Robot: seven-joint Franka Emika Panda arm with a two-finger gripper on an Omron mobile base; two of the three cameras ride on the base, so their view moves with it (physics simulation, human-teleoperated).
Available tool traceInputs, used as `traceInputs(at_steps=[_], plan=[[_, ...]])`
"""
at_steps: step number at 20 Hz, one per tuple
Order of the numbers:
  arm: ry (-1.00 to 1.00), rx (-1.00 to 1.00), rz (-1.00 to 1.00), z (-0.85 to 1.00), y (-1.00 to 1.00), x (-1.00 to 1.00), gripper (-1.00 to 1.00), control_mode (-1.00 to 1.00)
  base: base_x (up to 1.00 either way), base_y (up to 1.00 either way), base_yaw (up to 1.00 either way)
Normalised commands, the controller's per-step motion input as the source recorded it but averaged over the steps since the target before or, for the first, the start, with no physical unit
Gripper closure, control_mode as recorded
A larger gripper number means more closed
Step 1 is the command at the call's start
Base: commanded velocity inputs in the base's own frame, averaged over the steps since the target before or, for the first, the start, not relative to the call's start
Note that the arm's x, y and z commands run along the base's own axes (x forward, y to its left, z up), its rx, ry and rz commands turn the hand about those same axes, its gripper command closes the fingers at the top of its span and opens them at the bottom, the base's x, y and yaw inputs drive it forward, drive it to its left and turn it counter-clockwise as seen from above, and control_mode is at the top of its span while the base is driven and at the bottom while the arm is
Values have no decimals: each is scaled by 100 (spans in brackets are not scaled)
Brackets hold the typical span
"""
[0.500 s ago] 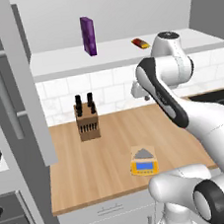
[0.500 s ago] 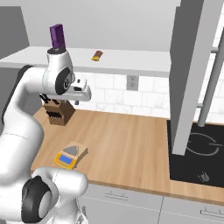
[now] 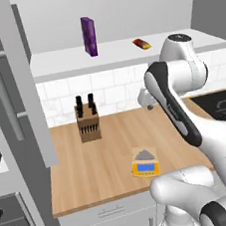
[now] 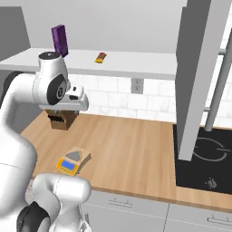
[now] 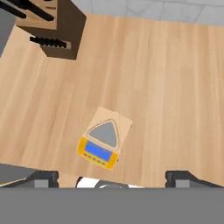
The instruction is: Pick the bar and place it on the digital scale for weighing, and close the cabinet.
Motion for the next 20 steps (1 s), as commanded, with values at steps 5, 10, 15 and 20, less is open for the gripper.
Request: traceInputs(at_steps=[5,10,15,20], plan=[[-37,1,0,42,0,-65,-100,-100,0,0,0],[-50,1,0,55,0,-33,-100,-100,0,0,0],[-37,3,0,58,-7,-3,-100,-100,0,0,0],[-26,3,0,77,-4,-1,-100,-100,0,0,0]])
